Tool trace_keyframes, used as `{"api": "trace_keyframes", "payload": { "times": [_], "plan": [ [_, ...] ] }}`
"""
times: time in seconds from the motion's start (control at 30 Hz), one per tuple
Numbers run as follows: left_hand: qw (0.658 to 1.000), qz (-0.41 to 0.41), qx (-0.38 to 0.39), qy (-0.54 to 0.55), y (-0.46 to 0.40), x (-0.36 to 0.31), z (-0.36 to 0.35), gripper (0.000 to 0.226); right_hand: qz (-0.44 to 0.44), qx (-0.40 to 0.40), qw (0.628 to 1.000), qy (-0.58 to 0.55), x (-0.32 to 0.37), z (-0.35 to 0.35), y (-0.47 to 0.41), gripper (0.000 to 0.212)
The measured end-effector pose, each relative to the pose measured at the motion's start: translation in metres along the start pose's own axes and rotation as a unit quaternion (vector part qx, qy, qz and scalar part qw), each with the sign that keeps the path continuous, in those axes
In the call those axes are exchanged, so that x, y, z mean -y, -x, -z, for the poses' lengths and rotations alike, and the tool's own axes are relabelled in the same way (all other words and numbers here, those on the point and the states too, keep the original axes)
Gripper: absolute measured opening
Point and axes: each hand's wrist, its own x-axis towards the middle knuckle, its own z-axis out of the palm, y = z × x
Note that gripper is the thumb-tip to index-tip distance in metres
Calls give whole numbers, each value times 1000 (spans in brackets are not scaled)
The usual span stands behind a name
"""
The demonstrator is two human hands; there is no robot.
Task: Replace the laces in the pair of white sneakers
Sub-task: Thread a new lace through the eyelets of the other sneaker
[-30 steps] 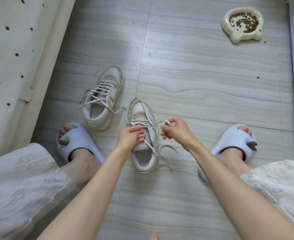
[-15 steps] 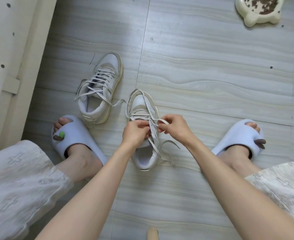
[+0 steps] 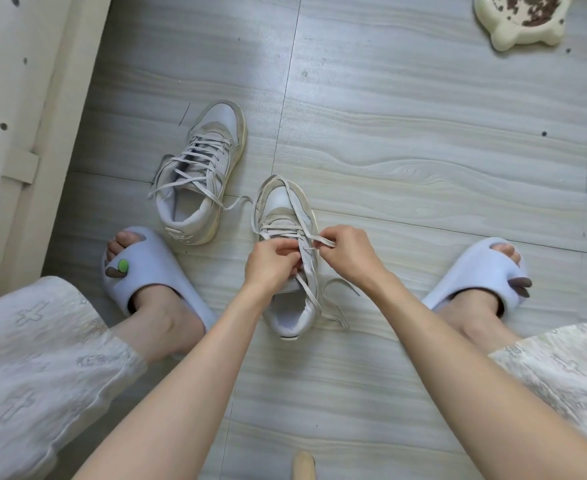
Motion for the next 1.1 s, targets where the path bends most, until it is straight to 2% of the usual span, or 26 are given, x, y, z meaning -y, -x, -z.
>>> {"api": "trace_keyframes", "payload": {
  "times": [0.1,0.27,0.33,0.47,0.57,0.7,0.8,0.87,0.93,1.0,1.1],
  "plan": [
    [1000,-5,-2,-9,1,-1,0,30,-1,9,1000,-21,1,-3,-2,17],
    [998,-23,-18,-58,-2,-1,-2,15,-33,-1,990,-137,2,-13,-2,8],
    [997,-27,-28,-65,-2,-3,-2,12,-49,-6,981,-186,2,-17,0,13],
    [996,-32,-18,-87,-4,-1,7,21,-77,15,954,-288,2,-24,7,15],
    [999,-31,-17,-40,-1,-1,22,28,-93,28,959,-266,4,-30,11,22],
    [991,-105,-34,76,12,-27,46,23,-108,17,970,-218,12,-34,11,26],
    [967,-116,23,227,21,-42,62,25,-112,8,975,-192,21,-32,12,24],
    [959,-112,27,258,29,-41,67,27,-114,4,974,-194,24,-32,12,24],
    [965,-108,-6,241,36,-35,69,26,-139,11,960,-244,26,-33,12,24],
    [976,-121,-39,178,42,-28,70,24,-174,34,932,-316,29,-32,8,24],
    [986,-134,-37,97,51,-26,67,22,-176,50,897,-403,44,-24,-5,21]
  ]
}}
